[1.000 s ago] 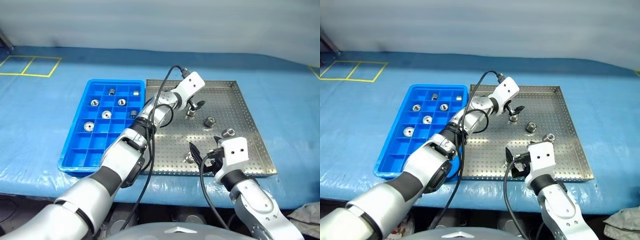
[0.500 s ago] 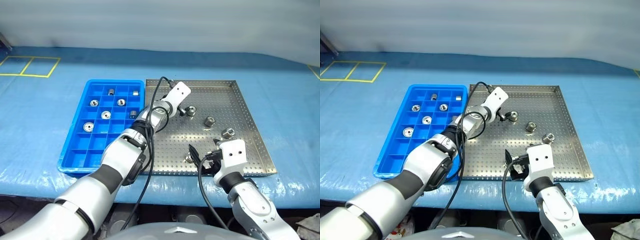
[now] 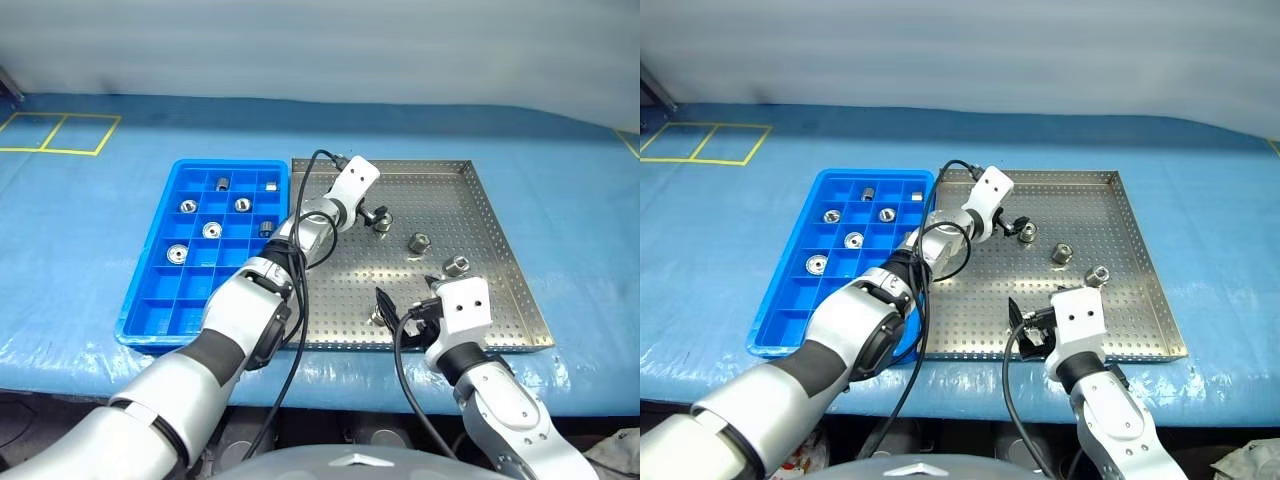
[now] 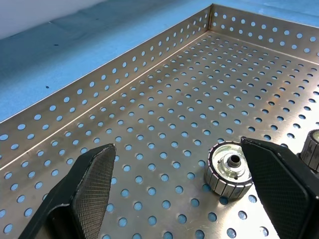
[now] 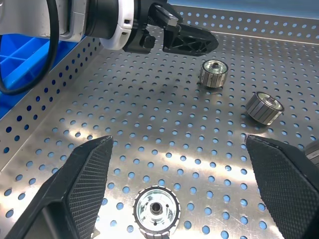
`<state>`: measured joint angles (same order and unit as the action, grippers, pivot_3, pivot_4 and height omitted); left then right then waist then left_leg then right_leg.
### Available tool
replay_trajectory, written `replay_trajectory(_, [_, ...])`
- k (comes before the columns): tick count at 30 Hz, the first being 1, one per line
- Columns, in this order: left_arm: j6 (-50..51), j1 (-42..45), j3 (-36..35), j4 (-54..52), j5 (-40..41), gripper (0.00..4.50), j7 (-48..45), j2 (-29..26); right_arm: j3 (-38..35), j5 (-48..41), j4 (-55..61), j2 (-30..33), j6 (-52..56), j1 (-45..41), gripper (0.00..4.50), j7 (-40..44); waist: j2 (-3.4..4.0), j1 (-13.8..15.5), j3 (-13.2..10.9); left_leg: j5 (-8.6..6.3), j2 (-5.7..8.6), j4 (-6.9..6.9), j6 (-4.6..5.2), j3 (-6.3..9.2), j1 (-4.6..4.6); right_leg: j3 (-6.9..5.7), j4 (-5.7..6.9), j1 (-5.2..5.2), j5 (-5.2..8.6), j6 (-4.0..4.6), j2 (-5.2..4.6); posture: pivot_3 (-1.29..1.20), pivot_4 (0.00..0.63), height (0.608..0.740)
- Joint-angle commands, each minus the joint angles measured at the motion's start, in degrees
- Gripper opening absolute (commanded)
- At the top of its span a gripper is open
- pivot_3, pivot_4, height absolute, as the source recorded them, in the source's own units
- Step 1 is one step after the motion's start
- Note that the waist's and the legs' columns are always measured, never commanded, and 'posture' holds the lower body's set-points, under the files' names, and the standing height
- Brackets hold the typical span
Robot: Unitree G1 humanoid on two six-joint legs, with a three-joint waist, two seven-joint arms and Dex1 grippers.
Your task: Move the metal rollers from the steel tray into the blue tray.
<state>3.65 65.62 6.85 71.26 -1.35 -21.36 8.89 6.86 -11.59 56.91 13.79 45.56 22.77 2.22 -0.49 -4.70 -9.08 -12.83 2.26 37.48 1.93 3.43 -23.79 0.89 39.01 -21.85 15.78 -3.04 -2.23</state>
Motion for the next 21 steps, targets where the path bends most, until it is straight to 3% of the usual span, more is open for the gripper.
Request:
replay_trajectory(1, [-0.6,1.2,0.2,-0.8,-0.1,4.36,0.4,9.0,0.4,0.4,1.5,-0.4,-0.5,0.1,4.50,-0.3,0.00,-0.1,0.0,0.00,0.01,0.00,0.01,0.00,0.00,0.00,0.00,0.00,0.00,-0.01,-0.01,-0.22,0.150,0.740])
replay_trajectory(8, [-0.9,2.1,4.5,-5.1,-4.4,4.36,7.7,7.9,0.9,0.9,2.3,-0.9,-0.6,1.4,4.50,-1.3,0.00,-0.3,0.0,0.01,0.08,0.00,0.06,0.00,0.00,0.02,0.00,0.00,-0.05,-0.10,-0.10,-0.25,0.150,0.740])
replay_trajectory(15, [8.3,-1.3,2.8,-28.5,-0.6,4.36,9.4,4.4,0.9,1.1,1.9,-2.2,-1.7,2.9,4.50,-1.6,0.01,-0.6,0.0,0.02,0.09,0.02,0.09,-0.01,-0.10,0.06,-0.01,-0.10,-0.13,-0.05,-0.34,-0.25,0.150,0.740])
replay_trajectory(21, [12.2,-1.0,2.9,-27.0,1.4,4.36,8.6,4.8,1.2,1.1,1.1,-2.1,-1.1,0.7,4.50,-0.8,0.08,-0.7,0.0,0.10,0.08,0.01,0.07,-0.01,0.05,0.06,0.01,0.02,0.01,-0.28,-0.22,-0.21,0.150,0.740])
